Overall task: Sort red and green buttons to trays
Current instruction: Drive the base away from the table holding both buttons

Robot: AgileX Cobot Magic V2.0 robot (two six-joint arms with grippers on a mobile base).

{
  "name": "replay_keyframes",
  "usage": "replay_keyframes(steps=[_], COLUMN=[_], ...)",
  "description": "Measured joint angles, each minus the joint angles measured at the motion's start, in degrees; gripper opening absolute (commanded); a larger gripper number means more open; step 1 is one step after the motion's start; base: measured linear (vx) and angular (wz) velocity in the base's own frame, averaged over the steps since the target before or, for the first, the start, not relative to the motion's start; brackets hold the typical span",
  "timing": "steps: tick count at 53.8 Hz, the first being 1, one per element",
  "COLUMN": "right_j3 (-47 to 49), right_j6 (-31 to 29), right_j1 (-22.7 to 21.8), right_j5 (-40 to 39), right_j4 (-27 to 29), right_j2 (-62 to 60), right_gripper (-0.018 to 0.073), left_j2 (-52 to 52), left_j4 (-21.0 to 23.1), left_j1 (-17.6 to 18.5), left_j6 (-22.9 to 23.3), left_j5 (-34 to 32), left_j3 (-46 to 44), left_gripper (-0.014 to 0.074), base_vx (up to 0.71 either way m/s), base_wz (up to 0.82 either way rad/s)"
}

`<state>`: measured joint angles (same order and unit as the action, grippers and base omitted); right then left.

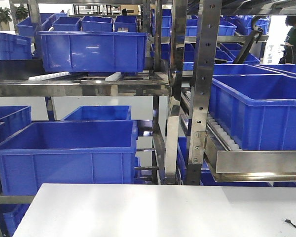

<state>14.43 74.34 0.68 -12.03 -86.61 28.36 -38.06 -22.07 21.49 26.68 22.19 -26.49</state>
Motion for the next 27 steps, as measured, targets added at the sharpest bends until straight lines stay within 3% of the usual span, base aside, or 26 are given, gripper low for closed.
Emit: replay_keyframes(steps=[16, 27], right_j3=[0.0, 0.0], right_j6=[0.0, 0.0], right_j1=[0.0, 0.0], right_j5=[0.0, 0.0], right_j4=[0.0, 0.0], right_j2=[0.0, 0.0], right_gripper=[-0.0009, -0.0009], left_j2=[0.0, 0.0], left_j4=[0.0, 0.0], left_j1=[0.0, 0.0], left_j6=[0.0, 0.0], left_j5=[-0.05, -0.05], left_j3=[0.01, 0.06], left_gripper=[-0.0001, -0.0001], base_vx=[0.0, -0.04], base_wz=[0.04, 0.27])
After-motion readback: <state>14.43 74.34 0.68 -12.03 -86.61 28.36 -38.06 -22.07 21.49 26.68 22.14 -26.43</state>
